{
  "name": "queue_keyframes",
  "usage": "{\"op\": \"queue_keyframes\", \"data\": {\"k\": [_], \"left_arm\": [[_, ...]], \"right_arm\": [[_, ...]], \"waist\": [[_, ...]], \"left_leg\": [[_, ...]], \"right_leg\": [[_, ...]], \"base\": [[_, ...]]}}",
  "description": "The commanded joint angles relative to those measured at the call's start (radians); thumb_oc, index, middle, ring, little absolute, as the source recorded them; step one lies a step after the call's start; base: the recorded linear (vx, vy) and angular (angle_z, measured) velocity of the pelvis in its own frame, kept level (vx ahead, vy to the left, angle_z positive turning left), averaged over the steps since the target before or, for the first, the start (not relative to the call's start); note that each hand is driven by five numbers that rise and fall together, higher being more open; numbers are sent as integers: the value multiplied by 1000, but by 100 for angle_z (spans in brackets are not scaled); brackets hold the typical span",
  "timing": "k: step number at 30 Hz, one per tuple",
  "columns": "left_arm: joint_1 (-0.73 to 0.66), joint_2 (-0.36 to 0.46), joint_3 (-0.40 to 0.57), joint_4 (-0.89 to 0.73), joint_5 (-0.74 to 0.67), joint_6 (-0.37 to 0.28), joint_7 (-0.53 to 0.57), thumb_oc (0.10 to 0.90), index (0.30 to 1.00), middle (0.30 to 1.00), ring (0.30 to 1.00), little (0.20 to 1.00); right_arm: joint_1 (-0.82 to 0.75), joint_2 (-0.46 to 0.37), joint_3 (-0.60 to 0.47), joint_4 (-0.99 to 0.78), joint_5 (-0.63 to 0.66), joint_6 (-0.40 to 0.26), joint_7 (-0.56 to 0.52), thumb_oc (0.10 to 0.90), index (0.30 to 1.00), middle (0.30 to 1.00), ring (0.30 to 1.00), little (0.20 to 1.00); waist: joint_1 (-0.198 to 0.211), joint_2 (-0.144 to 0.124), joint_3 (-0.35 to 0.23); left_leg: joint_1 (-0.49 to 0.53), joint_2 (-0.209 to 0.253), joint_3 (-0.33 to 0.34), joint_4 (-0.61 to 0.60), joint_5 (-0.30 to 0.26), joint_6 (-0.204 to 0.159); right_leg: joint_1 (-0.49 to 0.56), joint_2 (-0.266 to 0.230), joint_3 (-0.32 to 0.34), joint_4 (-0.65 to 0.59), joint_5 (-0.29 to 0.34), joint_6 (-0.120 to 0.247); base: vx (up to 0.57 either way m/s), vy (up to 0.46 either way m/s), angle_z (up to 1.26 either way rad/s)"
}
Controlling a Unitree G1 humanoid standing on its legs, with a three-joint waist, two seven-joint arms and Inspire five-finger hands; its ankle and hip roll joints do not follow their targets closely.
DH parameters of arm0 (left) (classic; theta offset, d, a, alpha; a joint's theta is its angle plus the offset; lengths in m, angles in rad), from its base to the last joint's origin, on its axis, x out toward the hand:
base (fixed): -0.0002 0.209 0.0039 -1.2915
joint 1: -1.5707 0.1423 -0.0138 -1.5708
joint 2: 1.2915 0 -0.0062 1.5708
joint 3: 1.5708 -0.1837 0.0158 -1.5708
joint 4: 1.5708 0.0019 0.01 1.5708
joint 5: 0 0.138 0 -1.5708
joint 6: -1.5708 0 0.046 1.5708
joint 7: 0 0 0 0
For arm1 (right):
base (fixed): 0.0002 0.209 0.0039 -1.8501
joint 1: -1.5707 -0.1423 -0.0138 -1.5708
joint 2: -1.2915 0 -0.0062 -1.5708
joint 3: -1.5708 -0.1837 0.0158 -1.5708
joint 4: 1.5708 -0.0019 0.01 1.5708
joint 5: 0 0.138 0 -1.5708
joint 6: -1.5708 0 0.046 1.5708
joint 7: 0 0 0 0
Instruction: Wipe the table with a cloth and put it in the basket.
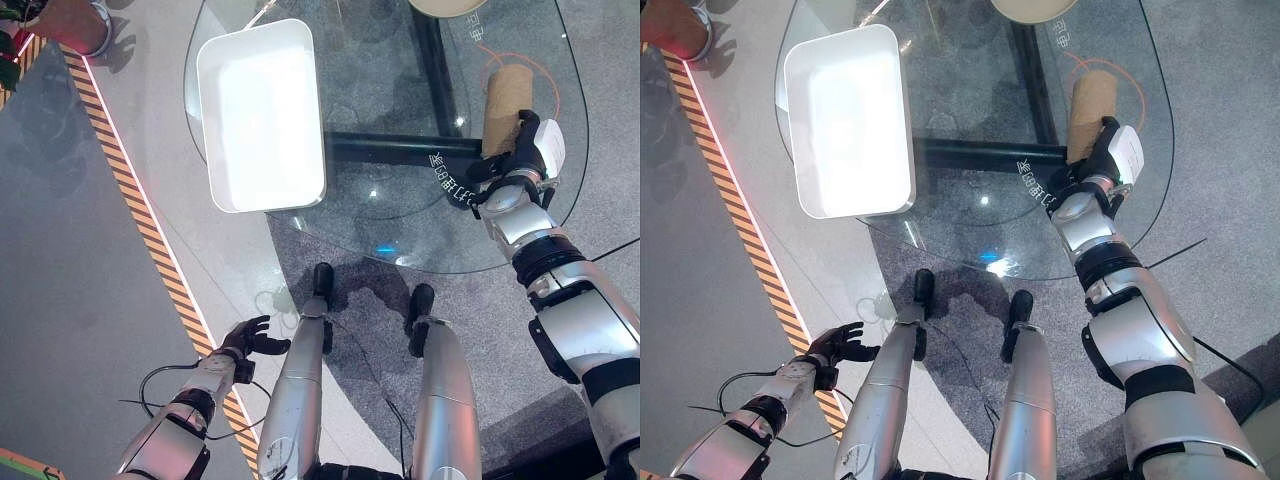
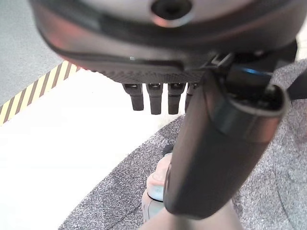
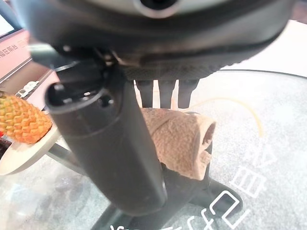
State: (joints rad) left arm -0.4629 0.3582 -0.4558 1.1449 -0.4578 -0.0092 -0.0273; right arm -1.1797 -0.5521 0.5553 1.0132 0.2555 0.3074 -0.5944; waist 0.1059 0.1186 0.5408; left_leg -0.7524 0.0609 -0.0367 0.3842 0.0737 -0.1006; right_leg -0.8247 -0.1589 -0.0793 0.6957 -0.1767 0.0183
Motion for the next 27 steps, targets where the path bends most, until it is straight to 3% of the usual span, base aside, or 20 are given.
{"op": "queue_keyframes", "data": {"k": [1, 6, 7, 13, 27], "left_arm": [[52, -7, 0, 16, -26, -1, 21, 800, 900, 900, 900, 900], [45, -3, 3, 16, -24, 5, 17, 800, 900, 900, 900, 900], [47, -4, 2, 15, -24, 3, 17, 800, 900, 900, 900, 900], [43, 2, -1, 16, -25, 6, 11, 800, 900, 900, 900, 900], [33, 6, 0, 19, -24, 6, 9, 800, 900, 900, 900, 900]], "right_arm": [[-96, -53, 60, 22, -46, -15, -32, 800, 900, 900, 900, 900], [-97, -52, 69, 27, -69, 13, -13, 800, 900, 900, 900, 900], [-96, -54, 72, 30, -81, 21, 1, 100, 300, 300, 300, 200], [-95, -58, 92, 55, -73, 62, 38, 100, 300, 300, 300, 200], [-90, -59, 80, 80, -61, 40, 39, 100, 300, 300, 300, 200]], "waist": [[3, 36, -21], [4, 34, -21], [4, 34, -21], [5, 34, -21], [2, 31, -21]], "left_leg": [[-10, -28, 41, 93, -78, 73], [-11, -26, 43, 93, -78, 74], [-11, -26, 42, 91, -77, 75], [-16, -24, 45, 86, -75, 76], [-18, -26, 48, 88, -77, 79]], "right_leg": [[11, -19, -48, -84, 93, -1], [11, -21, -51, -84, 95, 0], [11, -21, -52, -85, 95, 1], [6, -22, -53, -91, 100, 2], [3, -20, -55, -94, 105, 5]], "base": [[0, 0, 0], [0, 0, 0], [0, 0, 0], [0, 0, 0], [0, 0, 0]]}}
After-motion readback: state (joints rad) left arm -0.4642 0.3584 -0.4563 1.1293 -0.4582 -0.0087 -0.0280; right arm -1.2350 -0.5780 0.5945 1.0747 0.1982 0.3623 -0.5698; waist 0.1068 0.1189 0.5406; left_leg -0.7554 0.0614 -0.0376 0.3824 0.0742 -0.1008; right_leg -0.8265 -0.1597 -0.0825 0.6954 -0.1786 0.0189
